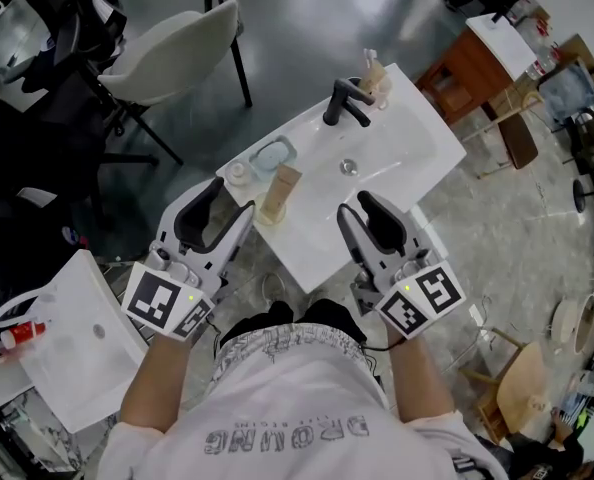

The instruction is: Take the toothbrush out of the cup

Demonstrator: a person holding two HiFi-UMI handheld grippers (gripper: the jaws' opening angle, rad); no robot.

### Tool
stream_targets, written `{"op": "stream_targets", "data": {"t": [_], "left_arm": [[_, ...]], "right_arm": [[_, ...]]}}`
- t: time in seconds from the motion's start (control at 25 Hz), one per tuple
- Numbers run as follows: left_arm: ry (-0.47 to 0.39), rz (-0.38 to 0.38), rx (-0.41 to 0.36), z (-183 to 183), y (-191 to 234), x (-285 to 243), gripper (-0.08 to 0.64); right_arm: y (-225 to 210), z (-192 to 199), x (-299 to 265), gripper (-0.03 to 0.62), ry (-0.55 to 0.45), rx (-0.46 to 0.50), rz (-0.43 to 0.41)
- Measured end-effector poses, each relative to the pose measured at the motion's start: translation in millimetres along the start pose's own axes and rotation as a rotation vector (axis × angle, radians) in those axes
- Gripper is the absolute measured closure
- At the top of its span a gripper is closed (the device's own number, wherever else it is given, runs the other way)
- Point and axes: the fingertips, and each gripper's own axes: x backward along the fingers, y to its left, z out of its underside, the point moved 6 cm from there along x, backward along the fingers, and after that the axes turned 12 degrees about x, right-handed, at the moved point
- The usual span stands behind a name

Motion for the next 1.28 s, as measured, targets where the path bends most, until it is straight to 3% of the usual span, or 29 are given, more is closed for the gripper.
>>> {"op": "stream_targets", "data": {"t": [0.56, 1.28], "left_arm": [[0.012, -0.056, 0.008, 9, 9, -31, 0.342], [0.025, -0.228, -0.009, 25, 5, -121, 0.342]], "right_arm": [[-42, -2, -25, 0.423, 0.008, -0.012, -0.042], [-179, -7, -67, 0.423, 0.036, -0.018, -0.141]]}}
